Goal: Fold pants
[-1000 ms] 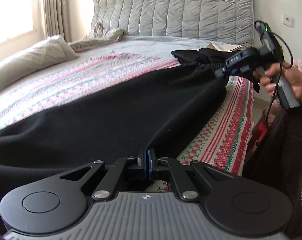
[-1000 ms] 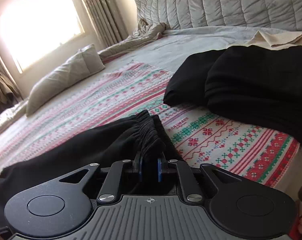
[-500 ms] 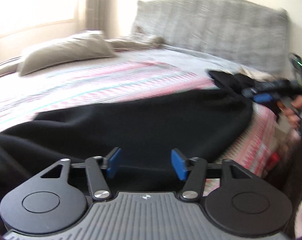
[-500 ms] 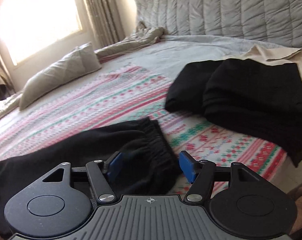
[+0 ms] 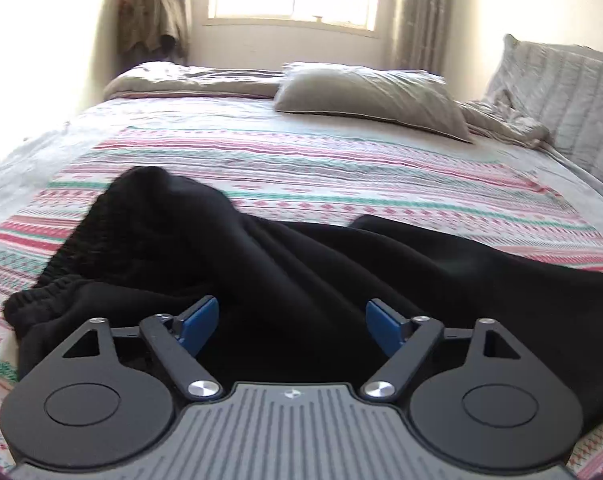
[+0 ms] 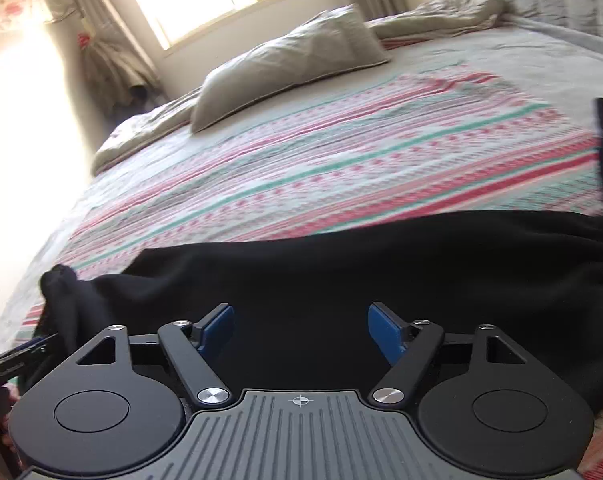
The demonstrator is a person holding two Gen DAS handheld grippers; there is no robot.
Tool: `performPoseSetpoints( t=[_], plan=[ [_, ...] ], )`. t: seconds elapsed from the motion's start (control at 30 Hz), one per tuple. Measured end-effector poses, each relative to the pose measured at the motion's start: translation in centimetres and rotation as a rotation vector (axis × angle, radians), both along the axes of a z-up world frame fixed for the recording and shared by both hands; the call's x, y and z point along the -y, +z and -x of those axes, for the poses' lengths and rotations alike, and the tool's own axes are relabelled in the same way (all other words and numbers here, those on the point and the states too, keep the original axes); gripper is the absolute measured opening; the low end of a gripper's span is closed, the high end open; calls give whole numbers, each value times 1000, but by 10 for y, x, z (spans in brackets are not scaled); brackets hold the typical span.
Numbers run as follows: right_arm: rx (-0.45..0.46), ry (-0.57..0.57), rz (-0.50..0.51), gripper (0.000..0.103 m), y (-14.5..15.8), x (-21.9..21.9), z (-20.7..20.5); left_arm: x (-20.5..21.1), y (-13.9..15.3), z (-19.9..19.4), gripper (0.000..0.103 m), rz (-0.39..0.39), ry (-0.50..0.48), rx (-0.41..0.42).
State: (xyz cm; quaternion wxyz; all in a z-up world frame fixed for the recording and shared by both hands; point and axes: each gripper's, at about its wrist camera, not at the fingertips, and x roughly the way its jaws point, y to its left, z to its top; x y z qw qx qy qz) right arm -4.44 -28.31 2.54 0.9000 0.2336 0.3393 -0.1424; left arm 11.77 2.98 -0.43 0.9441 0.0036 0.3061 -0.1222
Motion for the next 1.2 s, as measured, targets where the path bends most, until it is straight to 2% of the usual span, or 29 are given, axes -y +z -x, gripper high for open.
performPoseSetpoints(
  t=[0.3, 0.4, 0.57, 0.73, 0.87, 1.07, 1.17, 1.2],
  plan=[
    [-24, 226, -17, 78, -4, -69, -102, -36, 4, -13, 101, 20, 119, 1],
    [0, 312, -13, 78, -6, -97, -134, -48, 7, -16, 102, 14, 156, 5],
    [70, 465, -128, 78, -8, -141, -188, -65, 14, -20, 103, 25, 217, -1],
    [55, 582, -179, 78, -21, -184, -249, -82, 19, -21, 103, 68, 260, -29],
    [66, 583, -227, 78, -35, -200, -287, -102, 19, -27, 96, 119, 317, -71],
    [24, 516, -321, 78, -66, -208, -332, -127, 19, -29, 88, 265, 345, -116],
    [2, 511, -362, 66, -80, -215, -345, -132, 22, -30, 86, 317, 331, -101],
    [7, 519, -376, 49, -82, -217, -346, -133, 24, -30, 86, 334, 326, -96]
  ],
)
